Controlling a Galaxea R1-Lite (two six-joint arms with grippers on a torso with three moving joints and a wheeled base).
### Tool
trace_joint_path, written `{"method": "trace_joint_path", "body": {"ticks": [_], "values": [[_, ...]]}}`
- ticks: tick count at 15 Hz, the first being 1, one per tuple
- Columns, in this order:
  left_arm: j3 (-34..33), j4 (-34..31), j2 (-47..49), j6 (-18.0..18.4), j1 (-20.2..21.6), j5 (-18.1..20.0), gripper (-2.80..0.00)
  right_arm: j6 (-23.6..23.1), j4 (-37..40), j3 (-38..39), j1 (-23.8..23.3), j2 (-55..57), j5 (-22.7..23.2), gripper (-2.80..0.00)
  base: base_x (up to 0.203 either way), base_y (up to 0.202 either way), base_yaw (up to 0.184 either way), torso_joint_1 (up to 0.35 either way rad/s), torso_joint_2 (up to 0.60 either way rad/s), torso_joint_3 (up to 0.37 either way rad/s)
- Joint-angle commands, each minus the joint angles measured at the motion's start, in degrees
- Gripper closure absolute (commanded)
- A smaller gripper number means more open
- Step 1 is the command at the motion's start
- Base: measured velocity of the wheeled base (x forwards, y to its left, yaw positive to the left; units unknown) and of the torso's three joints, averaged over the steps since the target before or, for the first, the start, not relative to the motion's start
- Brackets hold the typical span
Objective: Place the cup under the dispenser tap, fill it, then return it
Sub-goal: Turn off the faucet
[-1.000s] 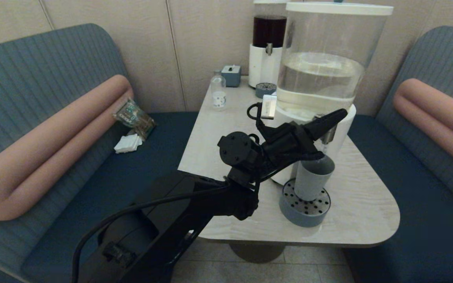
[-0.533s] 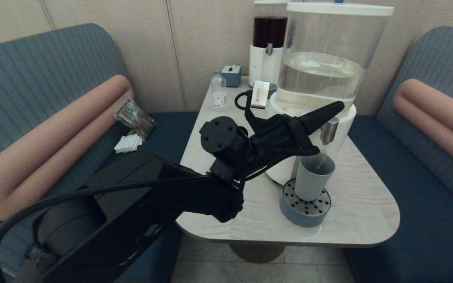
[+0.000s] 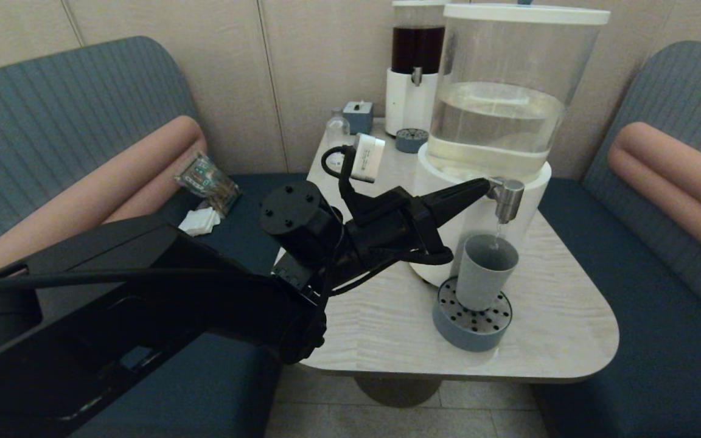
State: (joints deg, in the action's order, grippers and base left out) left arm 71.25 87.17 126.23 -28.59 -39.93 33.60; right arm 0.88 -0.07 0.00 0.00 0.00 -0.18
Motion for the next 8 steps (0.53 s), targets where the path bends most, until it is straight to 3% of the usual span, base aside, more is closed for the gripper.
{"method": "trace_joint_path", "body": {"ticks": [1, 8], "values": [[1.0, 0.5, 2.1, 1.0, 0.7, 0.4, 0.0, 0.0, 0.0, 0.1, 0.0, 0.1, 0.0, 0.0, 0.0, 0.0, 0.0, 0.0, 0.0, 0.0], [9.6, -1.2, 9.0, 5.4, 1.4, 0.8, 0.0, 0.0, 0.0, 0.1, 0.0, 0.1, 0.0, 0.0, 0.0, 0.0, 0.0, 0.0, 0.0, 0.0]]}}
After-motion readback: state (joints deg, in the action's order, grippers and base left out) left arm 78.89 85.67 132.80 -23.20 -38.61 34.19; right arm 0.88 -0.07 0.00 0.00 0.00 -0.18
